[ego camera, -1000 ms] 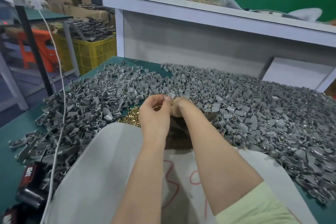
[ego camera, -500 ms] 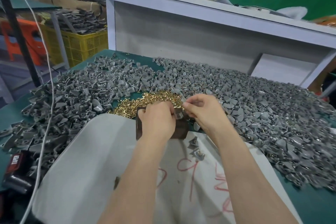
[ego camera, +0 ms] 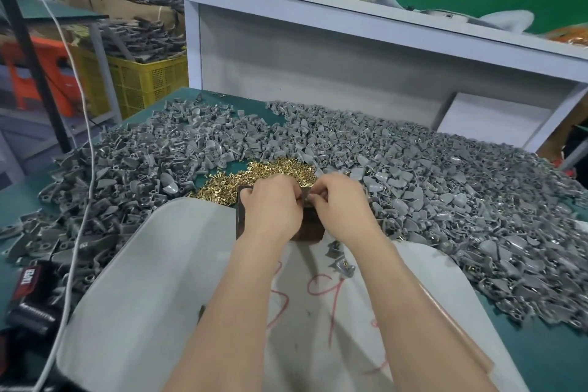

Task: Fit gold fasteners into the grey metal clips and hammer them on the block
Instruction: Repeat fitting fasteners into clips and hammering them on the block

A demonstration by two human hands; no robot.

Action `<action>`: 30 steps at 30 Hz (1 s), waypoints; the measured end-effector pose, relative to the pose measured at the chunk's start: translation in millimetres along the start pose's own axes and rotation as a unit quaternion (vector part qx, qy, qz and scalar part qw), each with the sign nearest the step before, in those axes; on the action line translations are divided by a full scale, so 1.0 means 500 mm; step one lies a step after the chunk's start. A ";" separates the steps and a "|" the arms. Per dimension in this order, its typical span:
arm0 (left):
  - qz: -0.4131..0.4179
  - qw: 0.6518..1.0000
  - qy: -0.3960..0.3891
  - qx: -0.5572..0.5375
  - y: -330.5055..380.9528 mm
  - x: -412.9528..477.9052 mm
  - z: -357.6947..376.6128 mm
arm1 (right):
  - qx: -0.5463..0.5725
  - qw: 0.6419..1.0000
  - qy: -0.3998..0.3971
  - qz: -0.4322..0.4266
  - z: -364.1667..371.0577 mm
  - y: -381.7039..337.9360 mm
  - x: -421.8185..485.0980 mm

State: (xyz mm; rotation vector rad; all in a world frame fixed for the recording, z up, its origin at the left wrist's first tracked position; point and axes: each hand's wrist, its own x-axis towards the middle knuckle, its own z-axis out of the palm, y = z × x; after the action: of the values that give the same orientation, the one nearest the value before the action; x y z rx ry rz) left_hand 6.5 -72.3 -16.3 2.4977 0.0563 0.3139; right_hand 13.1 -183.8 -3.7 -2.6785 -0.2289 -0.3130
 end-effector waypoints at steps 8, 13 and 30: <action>0.006 0.999 -0.001 0.039 -0.001 0.005 0.006 | -0.193 0.976 -0.079 -0.057 -0.027 -0.048 0.016; 0.004 0.998 -0.001 0.055 0.002 0.006 0.005 | -0.218 0.969 -0.097 -0.067 -0.028 -0.049 0.026; -0.010 1.000 -0.003 -0.020 0.001 -0.004 -0.005 | -0.100 0.971 -0.104 0.188 -0.037 0.082 -0.033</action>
State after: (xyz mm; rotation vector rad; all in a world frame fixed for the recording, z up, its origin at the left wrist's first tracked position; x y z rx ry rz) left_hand 3.7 -71.4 -14.3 2.4573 0.0708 0.2961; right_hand 2.4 -230.3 -8.2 -2.8772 0.2645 0.0668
